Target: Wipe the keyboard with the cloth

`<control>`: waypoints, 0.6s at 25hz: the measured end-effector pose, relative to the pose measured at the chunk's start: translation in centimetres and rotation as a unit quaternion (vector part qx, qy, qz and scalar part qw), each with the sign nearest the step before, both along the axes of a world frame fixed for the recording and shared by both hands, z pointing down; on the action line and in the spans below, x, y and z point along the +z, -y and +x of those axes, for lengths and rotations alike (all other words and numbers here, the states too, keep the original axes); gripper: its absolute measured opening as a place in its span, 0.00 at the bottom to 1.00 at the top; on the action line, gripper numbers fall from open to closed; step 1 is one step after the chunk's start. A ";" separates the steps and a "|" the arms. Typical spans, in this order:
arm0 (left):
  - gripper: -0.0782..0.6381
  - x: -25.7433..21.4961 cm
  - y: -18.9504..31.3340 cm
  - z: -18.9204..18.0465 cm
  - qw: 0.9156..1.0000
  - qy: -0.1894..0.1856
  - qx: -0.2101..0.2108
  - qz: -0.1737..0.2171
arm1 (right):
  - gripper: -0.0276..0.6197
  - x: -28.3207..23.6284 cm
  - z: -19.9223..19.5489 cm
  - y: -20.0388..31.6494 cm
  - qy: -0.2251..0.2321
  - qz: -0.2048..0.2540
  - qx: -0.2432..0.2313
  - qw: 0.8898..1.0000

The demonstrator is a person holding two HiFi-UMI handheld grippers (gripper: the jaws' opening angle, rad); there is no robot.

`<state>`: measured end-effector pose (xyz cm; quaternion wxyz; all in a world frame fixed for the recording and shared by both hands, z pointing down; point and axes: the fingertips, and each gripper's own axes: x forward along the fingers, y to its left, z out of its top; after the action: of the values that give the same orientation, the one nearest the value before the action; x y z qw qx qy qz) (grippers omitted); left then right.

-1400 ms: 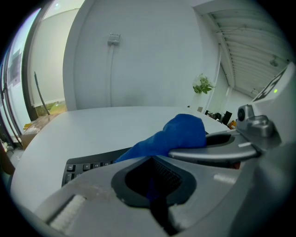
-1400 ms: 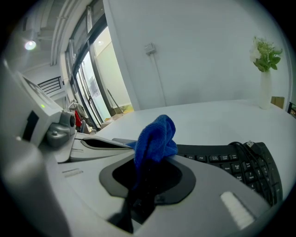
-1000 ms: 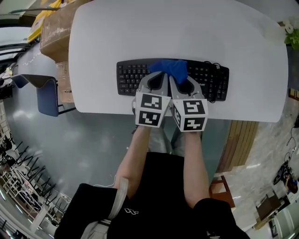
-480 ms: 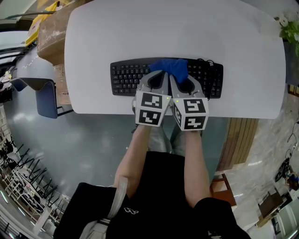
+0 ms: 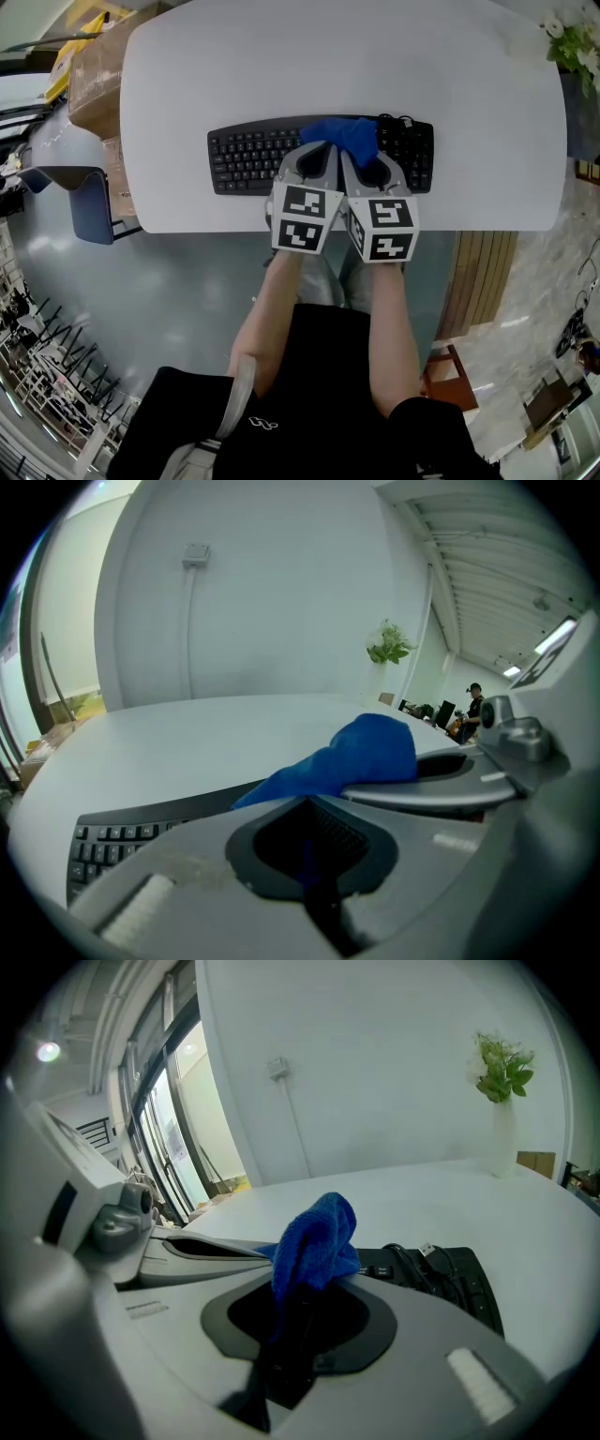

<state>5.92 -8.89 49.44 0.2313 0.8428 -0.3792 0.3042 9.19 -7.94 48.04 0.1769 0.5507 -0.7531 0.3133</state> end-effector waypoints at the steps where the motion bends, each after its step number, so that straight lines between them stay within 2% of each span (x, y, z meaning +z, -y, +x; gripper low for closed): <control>1: 0.10 0.0 0.0 0.3 1.000 -0.001 0.002 0.000 | 0.18 0.0 0.3 0.0 -0.001 0.000 0.002 1.000; 15: 0.10 0.0 -0.9 4.7 1.000 -0.010 0.025 -0.004 | 0.18 -0.2 4.6 -1.0 -0.015 -0.002 0.024 1.000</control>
<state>10.63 -8.04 49.46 0.2311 0.8541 -0.3545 0.3025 13.77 -6.95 47.82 0.1821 0.5728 -0.7363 0.3108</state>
